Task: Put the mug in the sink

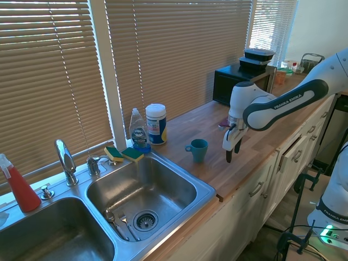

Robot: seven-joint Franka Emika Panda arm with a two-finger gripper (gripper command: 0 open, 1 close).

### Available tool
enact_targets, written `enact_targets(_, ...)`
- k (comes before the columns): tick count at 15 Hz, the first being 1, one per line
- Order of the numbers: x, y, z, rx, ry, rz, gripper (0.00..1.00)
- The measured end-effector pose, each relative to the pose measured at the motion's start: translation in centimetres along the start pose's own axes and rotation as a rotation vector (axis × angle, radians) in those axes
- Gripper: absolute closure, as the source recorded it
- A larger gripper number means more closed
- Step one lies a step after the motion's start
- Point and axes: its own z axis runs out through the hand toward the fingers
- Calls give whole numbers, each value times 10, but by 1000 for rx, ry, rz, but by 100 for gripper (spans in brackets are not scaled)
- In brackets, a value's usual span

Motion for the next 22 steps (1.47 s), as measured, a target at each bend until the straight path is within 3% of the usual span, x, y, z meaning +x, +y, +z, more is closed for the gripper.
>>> enact_targets(4, 2, -6, -8, 23, 17, 0, 0)
enact_targets(10, 6, -68, -66, 122, 92, -33, 0)
enact_targets(13, 20, -102, -58, 113, 94, -27, 0)
enact_targets(18, 41, -146, -12, 82, 102, -4, 0)
enact_targets(19, 45, -151, -3, 73, 94, 0, 100)
enact_targets(22, 57, -155, 18, 49, 77, 13, 100)
